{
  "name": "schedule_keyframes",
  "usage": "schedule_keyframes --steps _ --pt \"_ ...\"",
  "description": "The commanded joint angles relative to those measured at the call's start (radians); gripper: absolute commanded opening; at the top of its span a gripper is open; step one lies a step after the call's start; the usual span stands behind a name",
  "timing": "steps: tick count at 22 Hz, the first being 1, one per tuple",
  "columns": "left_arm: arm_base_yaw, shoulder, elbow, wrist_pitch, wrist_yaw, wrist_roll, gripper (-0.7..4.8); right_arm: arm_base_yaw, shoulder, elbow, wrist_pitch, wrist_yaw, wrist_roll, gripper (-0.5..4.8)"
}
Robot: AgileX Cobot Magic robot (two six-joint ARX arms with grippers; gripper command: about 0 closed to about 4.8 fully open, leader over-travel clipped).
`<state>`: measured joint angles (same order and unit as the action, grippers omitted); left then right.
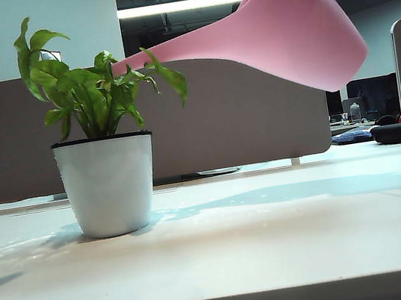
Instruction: Pick up the watering can from the table, water the potted plant, and put the can back.
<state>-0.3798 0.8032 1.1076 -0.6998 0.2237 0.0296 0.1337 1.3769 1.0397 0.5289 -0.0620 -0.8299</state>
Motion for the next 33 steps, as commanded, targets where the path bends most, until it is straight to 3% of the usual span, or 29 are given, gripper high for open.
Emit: schedule_keyframes --steps 1,4,10,33 --pt "-0.001 -0.005 0.004 0.005 0.001 0.003 -0.04 0.002 -0.018 0.013 0.075 -0.008 -0.013 1.32" --pt "-0.001 -0.005 0.004 0.006 0.001 0.004 -0.04 0.002 -0.025 0.013 0.076 -0.013 -0.018 1.14" --pt "-0.001 -0.005 0.004 0.006 0.001 0.004 -0.04 0.033 -0.031 0.014 0.08 -0.038 -0.147 1.14" --pt "-0.001 -0.005 0.004 0.005 0.001 0.004 -0.04 0.061 -0.072 0.038 0.067 -0.023 -0.235 1.14"
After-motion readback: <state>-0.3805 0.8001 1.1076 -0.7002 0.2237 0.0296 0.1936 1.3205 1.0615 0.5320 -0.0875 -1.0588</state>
